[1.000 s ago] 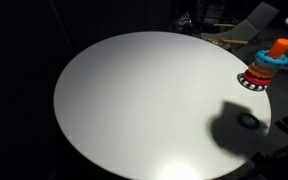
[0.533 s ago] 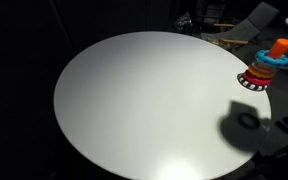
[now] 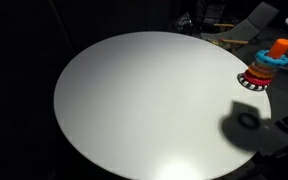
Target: Place the green ring on the block
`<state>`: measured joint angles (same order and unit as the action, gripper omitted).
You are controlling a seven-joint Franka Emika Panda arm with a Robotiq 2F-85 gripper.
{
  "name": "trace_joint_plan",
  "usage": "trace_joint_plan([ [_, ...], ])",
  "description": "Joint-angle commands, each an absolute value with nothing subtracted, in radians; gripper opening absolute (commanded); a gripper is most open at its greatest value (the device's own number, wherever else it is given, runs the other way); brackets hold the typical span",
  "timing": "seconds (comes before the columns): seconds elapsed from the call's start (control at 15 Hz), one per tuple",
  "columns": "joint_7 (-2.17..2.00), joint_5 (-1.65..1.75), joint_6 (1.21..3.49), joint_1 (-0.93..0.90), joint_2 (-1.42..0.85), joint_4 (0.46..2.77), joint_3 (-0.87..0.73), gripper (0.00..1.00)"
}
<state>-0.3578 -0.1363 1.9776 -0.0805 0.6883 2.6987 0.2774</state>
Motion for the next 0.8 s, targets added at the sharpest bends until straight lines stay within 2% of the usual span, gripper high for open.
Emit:
trace_joint_plan([
  [0.0,-0.38,-0.112,2.011,-0.075,0.675,2.718,0.269,1.0],
  [0.4,-0.383,-0.102,2.18,-0.055,0.617,2.807,0.259,1.0],
  [0.73,-0.373,-0.097,2.335,-0.053,0.465,2.795,0.252,1.0],
])
